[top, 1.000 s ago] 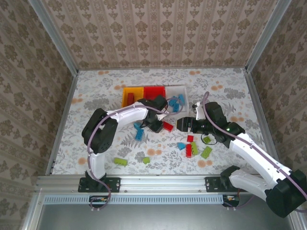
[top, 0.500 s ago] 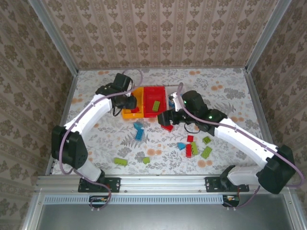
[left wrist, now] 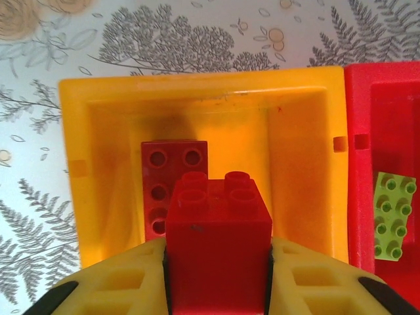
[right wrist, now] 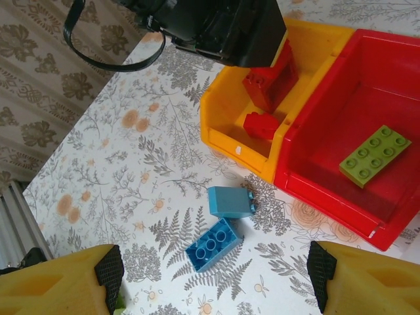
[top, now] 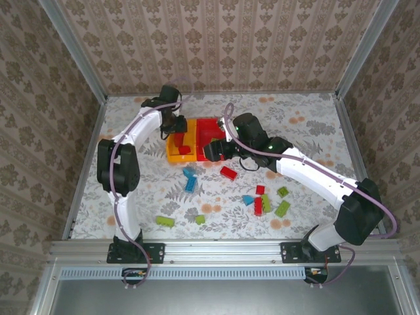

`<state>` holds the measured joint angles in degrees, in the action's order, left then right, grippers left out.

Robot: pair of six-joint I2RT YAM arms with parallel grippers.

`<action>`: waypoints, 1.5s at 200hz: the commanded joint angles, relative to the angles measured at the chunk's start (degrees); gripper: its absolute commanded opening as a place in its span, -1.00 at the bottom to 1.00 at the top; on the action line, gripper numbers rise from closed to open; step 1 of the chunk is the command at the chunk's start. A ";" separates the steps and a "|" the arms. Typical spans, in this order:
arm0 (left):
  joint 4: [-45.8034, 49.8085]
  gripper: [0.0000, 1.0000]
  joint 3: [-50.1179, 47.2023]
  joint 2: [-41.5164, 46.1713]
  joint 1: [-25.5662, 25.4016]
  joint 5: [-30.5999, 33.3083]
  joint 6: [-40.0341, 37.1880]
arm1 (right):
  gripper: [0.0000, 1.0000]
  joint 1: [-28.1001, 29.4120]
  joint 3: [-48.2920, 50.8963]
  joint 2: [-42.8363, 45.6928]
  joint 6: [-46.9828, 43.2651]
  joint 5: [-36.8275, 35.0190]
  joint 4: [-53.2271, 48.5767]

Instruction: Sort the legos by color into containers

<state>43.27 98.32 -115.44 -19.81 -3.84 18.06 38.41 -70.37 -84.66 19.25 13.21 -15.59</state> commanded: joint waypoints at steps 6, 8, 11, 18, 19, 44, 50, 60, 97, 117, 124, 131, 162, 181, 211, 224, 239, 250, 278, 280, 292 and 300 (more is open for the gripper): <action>0.47 -0.29 1.66 -0.53 -0.01 -2.65 0.93 | 0.54 0.30 0.04 -0.43 0.04 -2.05 -1.92; 0.43 -0.28 1.62 -0.50 -0.04 -2.66 0.92 | 0.54 0.34 0.12 -0.42 0.06 -2.05 -1.97; 0.42 -0.27 1.47 -0.40 -0.11 -2.78 0.99 | 0.54 0.28 0.22 -0.44 0.13 -2.03 -2.11; 0.43 -0.26 1.22 -0.23 -0.21 -2.80 0.92 | 0.54 0.32 0.52 -0.50 0.21 -2.12 -2.23; 0.47 -0.26 1.19 -0.19 -0.22 -2.82 0.88 | 0.54 0.33 0.55 -0.50 0.24 -2.13 -2.20; 0.63 -0.07 0.49 0.68 -0.27 -2.87 0.58 | 0.54 0.33 1.42 -0.66 0.56 -2.13 -2.24; 0.79 -0.01 0.45 0.95 -0.31 -2.79 0.56 | 0.55 0.31 1.53 -0.68 0.62 -2.14 -2.30; 0.89 0.03 0.19 1.48 -0.31 -2.74 0.52 | 0.54 0.27 1.63 -0.68 0.78 -2.18 -2.46; 0.49 0.13 -0.32 4.43 -0.49 -2.84 0.82 | 0.54 0.34 2.36 -0.12 0.36 -3.14 -3.64; 0.33 0.14 -0.36 6.27 -0.65 -2.78 1.26 | 0.54 0.31 3.17 0.75 0.23 -4.08 -4.75; 0.48 0.16 -0.49 7.10 -0.71 -2.69 1.68 | 0.53 0.34 3.51 1.21 0.26 -4.55 -5.27; 0.48 0.18 -0.82 8.00 -0.83 -2.45 2.09 | 0.53 0.31 3.97 1.71 0.23 -5.08 -6.08; -0.44 0.25 -4.99 14.00 -1.69 -3.06 3.98 | 0.52 0.22 6.30 4.55 1.75 -10.41 -12.12; -1.82 0.27 -9.88 19.00 -2.88 -5.46 4.98 | 0.50 -0.45 8.18 8.01 5.75 -16.86 -19.12; -6.06 0.32 -19.06 27.30 -9.07 -11.35 5.84 | 0.39 -9.24 14.07 12.69 19.41 -21.79 -31.36; -8.64 0.34 -22.65 30.41 -13.06 -13.67 5.48 | 0.38 -14.55 18.01 14.75 24.27 -19.59 -33.14; -10.64 0.35 -25.92 32.93 -18.09 -14.89 4.58 | 0.40 -19.43 22.39 15.97 28.00 -16.58 -31.87; -12.26 0.34 -28.15 34.44 -21.00 -15.60 4.50 | 0.43 -21.83 24.85 15.96 30.19 -14.66 -29.57; -16.13 0.35 -32.58 36.79 -25.63 -15.95 6.49 | 0.46 -26.18 28.72 12.49 34.67 -10.38 -22.73; -16.18 0.35 -32.69 36.78 -25.87 -15.94 6.57 | 0.46 -26.37 28.89 12.11 34.88 -10.31 -22.37; -16.37 0.35 -32.90 36.56 -27.09 -15.52 7.06 | 0.46 -27.28 29.49 10.23 35.89 -9.62 -20.22; -16.36 0.35 -32.63 36.31 -27.80 -15.25 7.07 | 0.46 -27.74 29.67 9.26 36.32 -9.52 -19.30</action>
<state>30.24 66.08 -79.88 -46.11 -18.44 23.62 12.01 -41.85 -72.58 50.22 0.58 -40.03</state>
